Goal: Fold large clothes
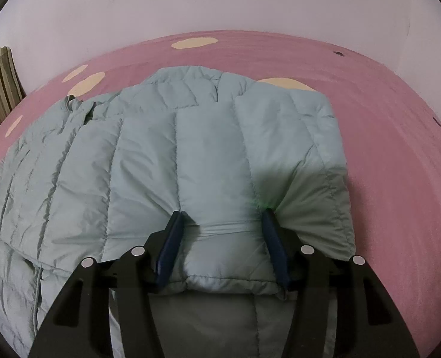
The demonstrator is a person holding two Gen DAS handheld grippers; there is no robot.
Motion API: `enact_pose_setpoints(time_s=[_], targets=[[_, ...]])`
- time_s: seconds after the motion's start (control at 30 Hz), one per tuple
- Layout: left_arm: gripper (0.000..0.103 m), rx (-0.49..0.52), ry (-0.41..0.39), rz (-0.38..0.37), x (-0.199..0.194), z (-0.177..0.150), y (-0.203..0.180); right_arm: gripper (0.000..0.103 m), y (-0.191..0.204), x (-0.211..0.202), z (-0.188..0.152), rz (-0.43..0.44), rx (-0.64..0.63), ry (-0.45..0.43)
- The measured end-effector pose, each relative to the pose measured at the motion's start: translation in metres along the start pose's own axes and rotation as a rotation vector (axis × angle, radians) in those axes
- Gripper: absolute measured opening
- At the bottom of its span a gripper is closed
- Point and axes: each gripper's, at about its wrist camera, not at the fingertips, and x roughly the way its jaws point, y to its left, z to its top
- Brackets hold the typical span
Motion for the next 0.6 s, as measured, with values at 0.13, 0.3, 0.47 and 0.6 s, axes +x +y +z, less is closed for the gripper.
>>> enact_pose_setpoints(time_s=[0.13, 0.3, 0.47, 0.6], targets=[[0.101, 0.006, 0.0, -0.014, -0.001, 0.0, -0.001, 0.056, 0.001, 0.0, 0.0, 0.004, 0.002, -0.005], [0.101, 0.027, -0.007, -0.083, -0.01, 0.001, 0.011, 0.067, 0.002, 0.0, 0.001, 0.025, -0.006, -0.008], [0.101, -0.073, -0.09, -0.091, -0.024, 0.008, 0.052, 0.073, 0.005, 0.002, 0.001, 0.024, -0.019, -0.006], [0.101, -0.183, -0.072, -0.086, -0.01, 0.026, 0.092, 0.074, 0.005, 0.001, 0.001, 0.021, -0.019, -0.008]])
